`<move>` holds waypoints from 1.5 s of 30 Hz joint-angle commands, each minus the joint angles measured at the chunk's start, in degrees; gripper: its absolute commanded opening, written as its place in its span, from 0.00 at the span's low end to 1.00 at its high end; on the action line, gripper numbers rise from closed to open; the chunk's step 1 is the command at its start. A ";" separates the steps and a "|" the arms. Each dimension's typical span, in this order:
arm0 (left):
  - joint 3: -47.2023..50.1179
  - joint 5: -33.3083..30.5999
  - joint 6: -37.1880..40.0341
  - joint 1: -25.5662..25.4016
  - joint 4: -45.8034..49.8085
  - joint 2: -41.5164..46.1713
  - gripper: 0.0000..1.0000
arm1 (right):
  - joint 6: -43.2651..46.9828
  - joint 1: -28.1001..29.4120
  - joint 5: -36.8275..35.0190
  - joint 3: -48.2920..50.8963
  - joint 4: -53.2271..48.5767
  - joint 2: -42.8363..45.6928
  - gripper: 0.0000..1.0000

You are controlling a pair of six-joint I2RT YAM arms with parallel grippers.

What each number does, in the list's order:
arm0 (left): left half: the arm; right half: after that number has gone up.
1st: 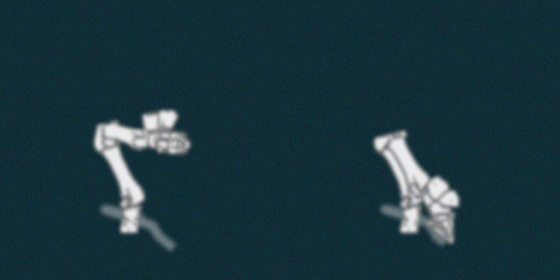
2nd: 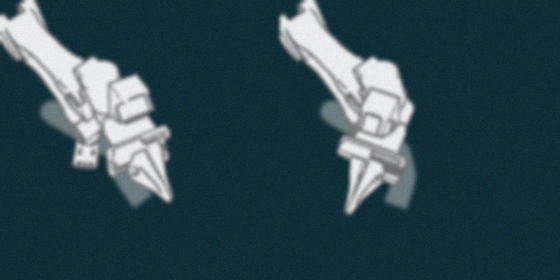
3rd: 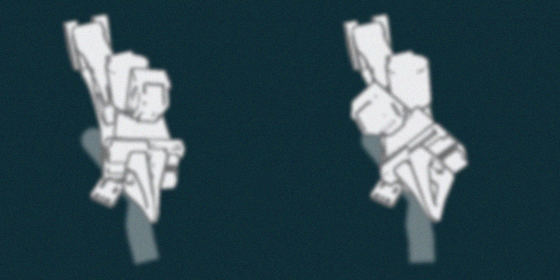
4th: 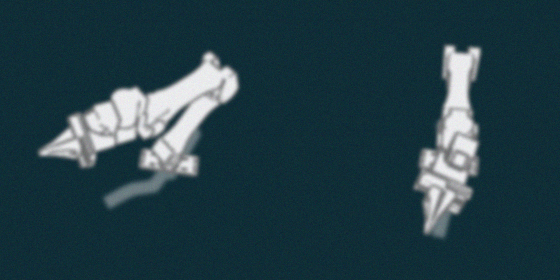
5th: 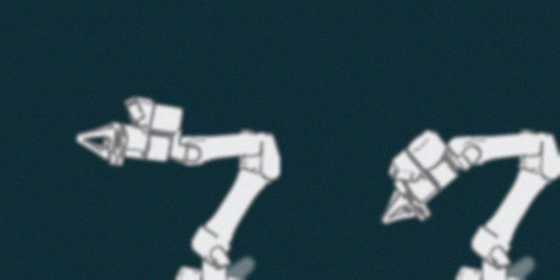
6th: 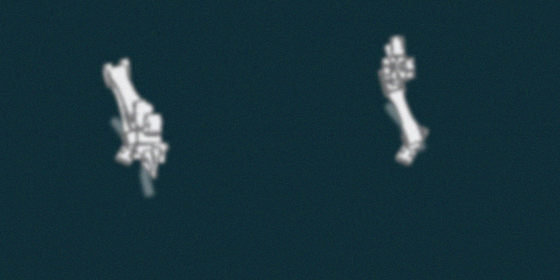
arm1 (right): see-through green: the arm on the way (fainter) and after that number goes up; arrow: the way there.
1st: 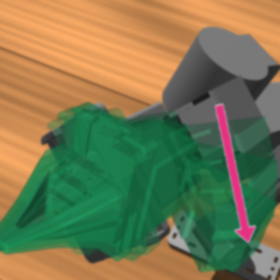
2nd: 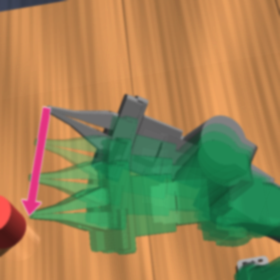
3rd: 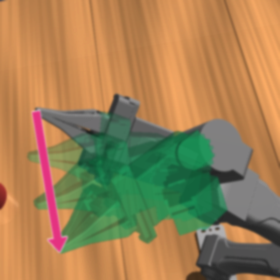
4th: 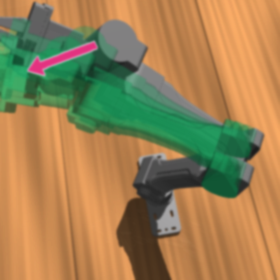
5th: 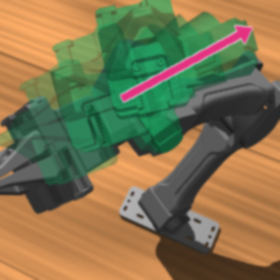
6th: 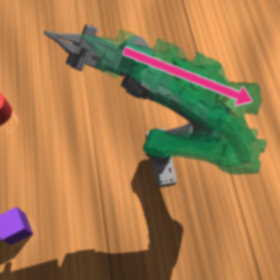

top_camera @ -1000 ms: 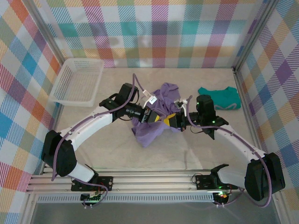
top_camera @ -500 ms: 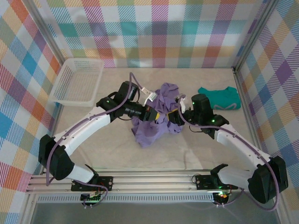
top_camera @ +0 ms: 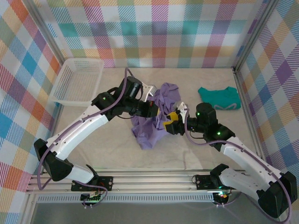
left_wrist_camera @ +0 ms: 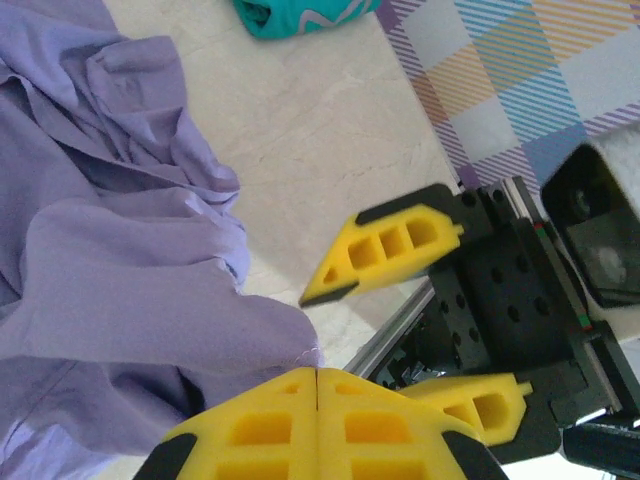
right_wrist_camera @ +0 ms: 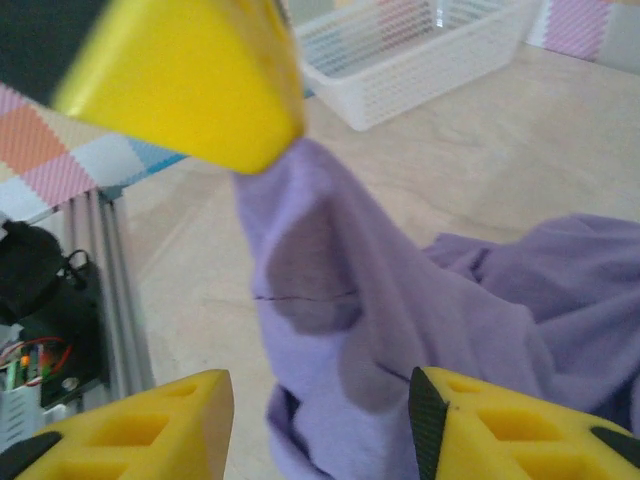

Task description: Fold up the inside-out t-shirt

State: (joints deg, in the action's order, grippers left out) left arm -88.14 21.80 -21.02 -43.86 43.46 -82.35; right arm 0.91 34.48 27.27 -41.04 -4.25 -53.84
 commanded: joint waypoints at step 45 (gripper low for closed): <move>-0.03 -7.70 -2.35 2.24 -2.68 -1.10 0.00 | -13.13 7.03 -5.12 -4.01 6.36 -3.84 0.00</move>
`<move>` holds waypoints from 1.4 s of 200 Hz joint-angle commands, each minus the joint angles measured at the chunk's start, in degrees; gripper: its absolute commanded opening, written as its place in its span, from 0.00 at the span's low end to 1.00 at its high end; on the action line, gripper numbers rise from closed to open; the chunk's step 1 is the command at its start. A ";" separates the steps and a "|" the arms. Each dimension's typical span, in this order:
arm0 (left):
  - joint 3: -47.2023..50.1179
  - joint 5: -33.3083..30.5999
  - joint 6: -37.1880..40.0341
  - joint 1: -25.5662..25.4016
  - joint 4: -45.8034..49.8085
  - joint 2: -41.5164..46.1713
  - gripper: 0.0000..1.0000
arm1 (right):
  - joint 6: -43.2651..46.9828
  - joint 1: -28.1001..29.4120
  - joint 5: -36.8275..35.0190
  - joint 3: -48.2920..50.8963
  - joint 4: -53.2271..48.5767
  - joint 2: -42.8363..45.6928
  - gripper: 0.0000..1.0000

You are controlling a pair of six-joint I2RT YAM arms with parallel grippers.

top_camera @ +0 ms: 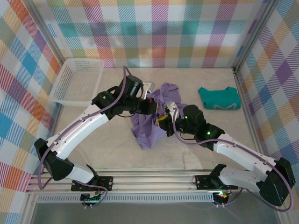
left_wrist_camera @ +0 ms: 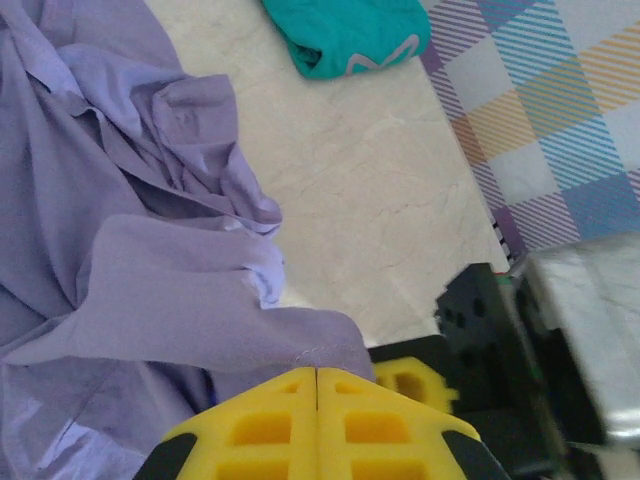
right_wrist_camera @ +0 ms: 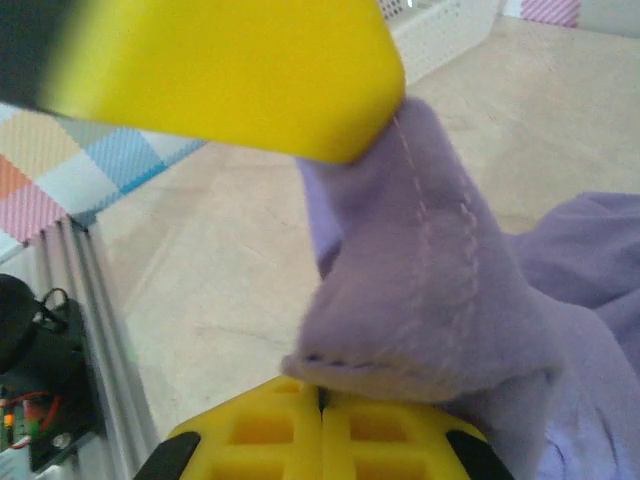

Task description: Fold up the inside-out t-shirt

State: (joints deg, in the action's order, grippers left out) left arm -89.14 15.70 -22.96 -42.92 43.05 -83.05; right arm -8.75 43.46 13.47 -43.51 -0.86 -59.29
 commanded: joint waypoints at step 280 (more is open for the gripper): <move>3.64 9.47 -0.21 5.86 -13.90 3.60 0.00 | -8.39 -19.47 30.29 -11.16 -2.62 -0.50 0.00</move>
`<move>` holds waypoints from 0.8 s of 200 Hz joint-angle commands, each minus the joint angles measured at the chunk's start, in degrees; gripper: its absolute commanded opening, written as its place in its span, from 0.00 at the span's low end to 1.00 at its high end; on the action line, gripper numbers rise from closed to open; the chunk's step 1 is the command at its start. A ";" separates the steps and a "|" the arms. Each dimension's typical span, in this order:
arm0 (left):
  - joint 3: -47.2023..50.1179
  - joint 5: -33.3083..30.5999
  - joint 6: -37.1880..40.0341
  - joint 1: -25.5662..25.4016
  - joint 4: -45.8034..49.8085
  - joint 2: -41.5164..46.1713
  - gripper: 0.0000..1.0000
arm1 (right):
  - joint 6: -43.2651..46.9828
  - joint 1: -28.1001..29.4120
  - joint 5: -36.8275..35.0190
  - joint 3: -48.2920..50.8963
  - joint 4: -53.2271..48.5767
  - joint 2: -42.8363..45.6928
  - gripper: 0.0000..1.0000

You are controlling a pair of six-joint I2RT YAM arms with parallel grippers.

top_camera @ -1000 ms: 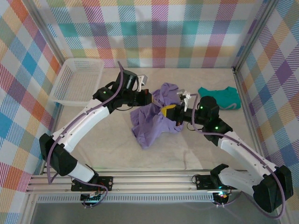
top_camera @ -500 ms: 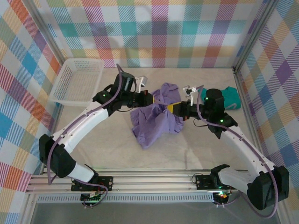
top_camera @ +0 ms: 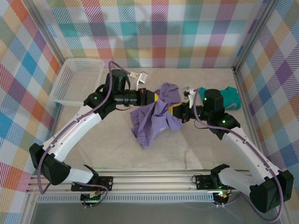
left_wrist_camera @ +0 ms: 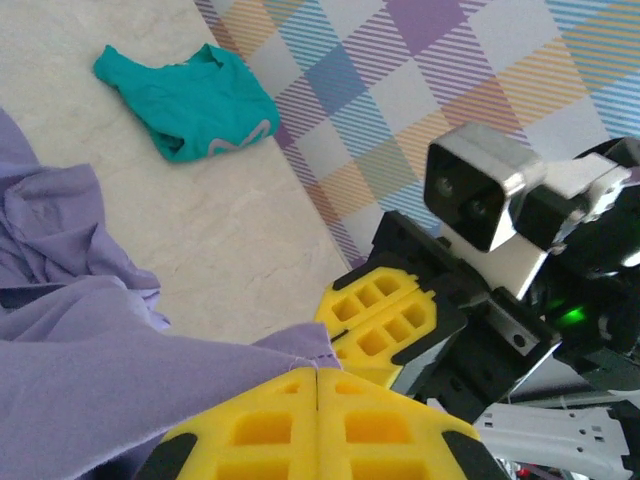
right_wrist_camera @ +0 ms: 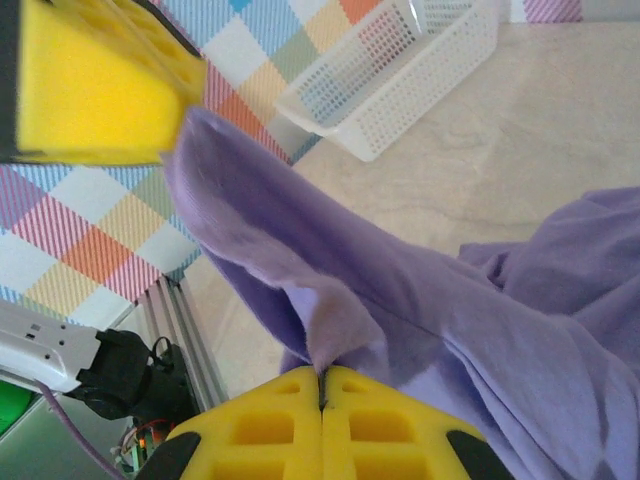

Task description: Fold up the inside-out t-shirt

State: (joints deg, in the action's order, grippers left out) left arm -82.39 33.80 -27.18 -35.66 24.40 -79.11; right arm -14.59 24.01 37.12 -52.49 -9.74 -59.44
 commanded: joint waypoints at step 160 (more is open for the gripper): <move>-1.11 -8.82 4.57 -1.95 1.79 -0.08 0.00 | 1.68 -4.15 -5.01 -0.61 -6.14 1.54 0.00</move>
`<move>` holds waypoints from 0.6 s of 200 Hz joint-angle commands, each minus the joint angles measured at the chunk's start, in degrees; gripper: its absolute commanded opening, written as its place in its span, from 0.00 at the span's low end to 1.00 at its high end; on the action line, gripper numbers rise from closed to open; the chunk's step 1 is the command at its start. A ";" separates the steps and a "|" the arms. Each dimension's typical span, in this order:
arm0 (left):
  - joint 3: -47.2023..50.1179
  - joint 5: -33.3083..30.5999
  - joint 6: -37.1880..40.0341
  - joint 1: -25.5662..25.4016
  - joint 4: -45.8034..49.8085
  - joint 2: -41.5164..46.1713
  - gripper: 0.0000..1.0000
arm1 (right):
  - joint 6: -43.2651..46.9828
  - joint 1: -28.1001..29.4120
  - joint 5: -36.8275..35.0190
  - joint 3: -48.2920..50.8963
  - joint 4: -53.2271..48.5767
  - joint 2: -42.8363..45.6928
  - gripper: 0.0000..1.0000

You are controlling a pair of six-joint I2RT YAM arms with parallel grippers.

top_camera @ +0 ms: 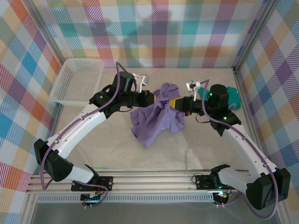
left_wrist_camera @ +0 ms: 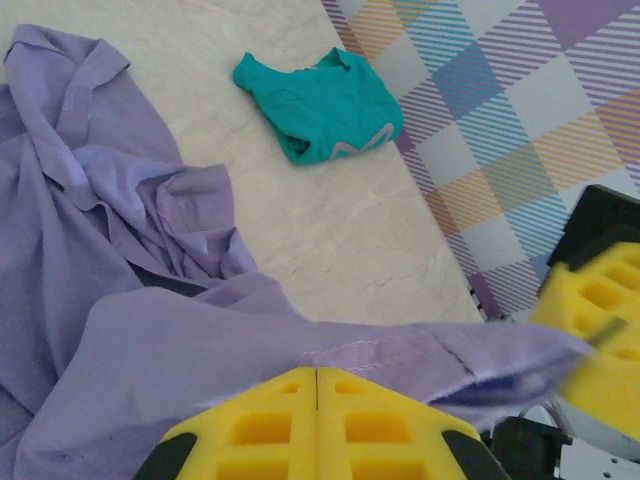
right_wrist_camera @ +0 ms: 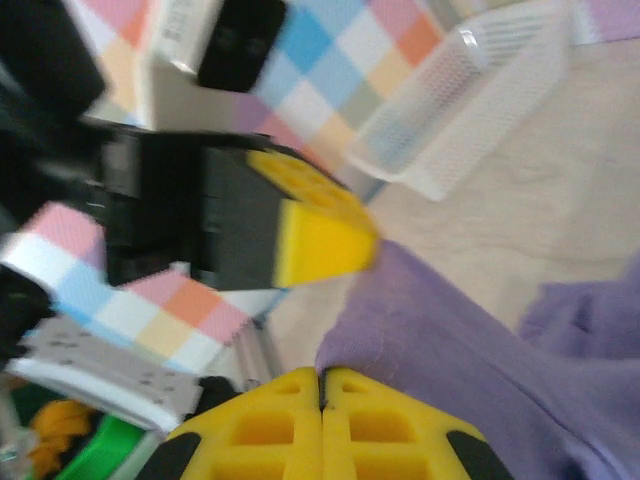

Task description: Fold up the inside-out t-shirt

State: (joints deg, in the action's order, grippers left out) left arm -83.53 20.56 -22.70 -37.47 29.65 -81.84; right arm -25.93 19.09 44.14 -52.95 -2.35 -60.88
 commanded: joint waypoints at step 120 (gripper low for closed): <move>-4.10 5.32 0.82 -2.25 -0.16 0.76 0.00 | 30.09 20.63 -43.86 -6.03 -16.99 0.06 0.56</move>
State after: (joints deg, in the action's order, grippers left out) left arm -85.69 25.26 -22.85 -38.81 28.84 -81.21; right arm 4.01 39.46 9.63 -55.44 -18.59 -58.48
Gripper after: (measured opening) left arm 0.047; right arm 0.529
